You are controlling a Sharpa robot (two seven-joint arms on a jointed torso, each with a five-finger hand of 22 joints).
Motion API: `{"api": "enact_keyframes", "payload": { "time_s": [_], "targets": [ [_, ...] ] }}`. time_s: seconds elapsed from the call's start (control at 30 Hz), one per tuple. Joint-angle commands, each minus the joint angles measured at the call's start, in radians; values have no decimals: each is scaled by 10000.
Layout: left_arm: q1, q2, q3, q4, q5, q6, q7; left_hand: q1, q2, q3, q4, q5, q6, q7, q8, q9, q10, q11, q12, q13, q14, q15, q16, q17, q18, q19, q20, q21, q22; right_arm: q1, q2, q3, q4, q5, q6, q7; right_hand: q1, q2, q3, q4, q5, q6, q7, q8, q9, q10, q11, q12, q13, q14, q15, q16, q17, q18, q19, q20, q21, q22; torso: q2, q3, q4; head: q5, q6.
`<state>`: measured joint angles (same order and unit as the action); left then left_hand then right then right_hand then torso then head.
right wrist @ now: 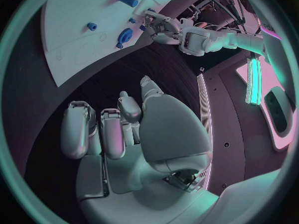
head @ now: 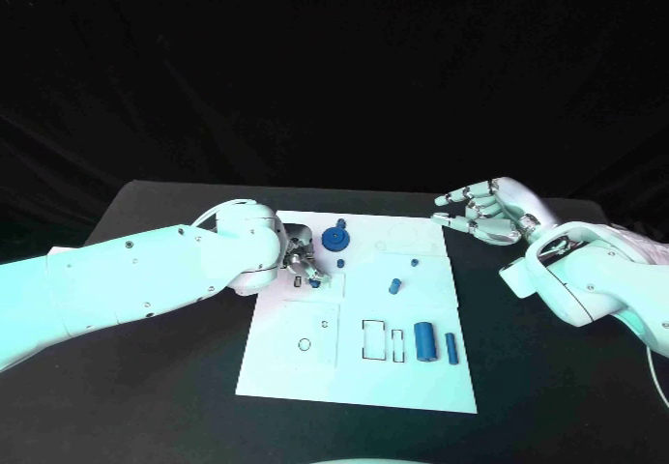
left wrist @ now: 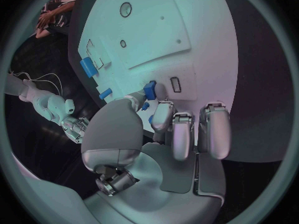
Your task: Assemble the parts on the task board
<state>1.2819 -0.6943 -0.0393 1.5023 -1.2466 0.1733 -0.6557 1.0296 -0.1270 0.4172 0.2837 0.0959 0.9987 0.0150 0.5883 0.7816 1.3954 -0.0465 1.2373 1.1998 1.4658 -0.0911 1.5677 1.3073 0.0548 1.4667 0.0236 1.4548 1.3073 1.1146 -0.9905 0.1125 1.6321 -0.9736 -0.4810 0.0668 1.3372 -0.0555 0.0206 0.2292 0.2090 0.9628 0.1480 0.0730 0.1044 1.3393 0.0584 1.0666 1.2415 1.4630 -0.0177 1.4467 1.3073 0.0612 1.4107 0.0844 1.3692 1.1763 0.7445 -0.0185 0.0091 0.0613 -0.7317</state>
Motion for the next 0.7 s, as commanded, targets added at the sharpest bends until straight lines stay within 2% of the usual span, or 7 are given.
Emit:
{"api": "enact_keyframes", "payload": {
  "time_s": [0.03, 0.1, 0.3, 0.4, 0.7],
  "targets": [
    [-87, 10, -67, -10, 58, 261, -47, -199, -43, -287, 39, 1, 139, -15, 136, 88, -59, -28, -125, -192, 1050, -73, 31, 2635, -125, 177, -84, 6, 870, -8, 2, 1, 13, -89, 120, -34, -54, 48, -110, -4, -48, 38, -17, -14, -3, -67, -6, -41, -10, 651, -19, -29, 894, 187, -74, -11, -68, -7, 1, -2, 4, 2, 12],
    [-87, -2, -64, -25, 49, 187, -49, -389, -110, -633, 60, -1, 148, -40, 226, 169, -85, -54, -186, -267, 1050, -93, 31, 2635, -127, 182, -103, 5, 881, -8, 2, 1, 14, -89, 123, -47, -55, 49, -118, -2, -63, 38, -17, -15, -3, -67, -6, -43, -14, 651, -19, -31, 892, 188, -75, -12, -72, -11, -8, -6, 19, -11, 4],
    [-88, -14, -62, -58, 38, 168, -50, -618, -54, -1231, 71, 3, 107, -73, 332, 277, -59, -82, -174, -276, 1050, -119, 31, 2635, -135, 203, -133, 17, 921, -8, -1, 1, 18, -89, 112, -54, -62, 49, -140, 4, -91, 36, -16, -16, -3, -66, -6, -42, -18, 651, -19, -37, 888, 189, -75, -12, -78, -18, -2, -3, 7, 16, -1],
    [-88, -19, -62, -65, 35, 166, -49, -649, -29, -1402, 74, 1, 97, -78, 355, 301, -52, -87, -170, -279, 1050, -124, 31, 2635, -136, 208, -139, 19, 930, -8, 1, 1, 15, -89, 109, -51, -62, 49, -140, 4, -91, 36, -16, -16, -3, -66, -6, -42, -18, 651, -19, -37, 888, 189, -75, -12, -78, -18, -1, -4, -8, 18, -2],
    [-88, -48, -38, -58, 33, 91, -45, -742, 60, -1720, 84, 1, 77, -84, 390, 339, -49, -92, -171, -293, 1050, -129, 31, 2635, -135, 206, -146, 8, 926, -9, 13, 1, -2, -89, 105, -46, -80, 55, -162, 19, -106, 37, -17, -15, -3, -63, -5, -41, -21, 652, -19, -42, 885, 189, -74, -13, -82, -21, 4, -4, -2, 7, 0]
  ]
}}
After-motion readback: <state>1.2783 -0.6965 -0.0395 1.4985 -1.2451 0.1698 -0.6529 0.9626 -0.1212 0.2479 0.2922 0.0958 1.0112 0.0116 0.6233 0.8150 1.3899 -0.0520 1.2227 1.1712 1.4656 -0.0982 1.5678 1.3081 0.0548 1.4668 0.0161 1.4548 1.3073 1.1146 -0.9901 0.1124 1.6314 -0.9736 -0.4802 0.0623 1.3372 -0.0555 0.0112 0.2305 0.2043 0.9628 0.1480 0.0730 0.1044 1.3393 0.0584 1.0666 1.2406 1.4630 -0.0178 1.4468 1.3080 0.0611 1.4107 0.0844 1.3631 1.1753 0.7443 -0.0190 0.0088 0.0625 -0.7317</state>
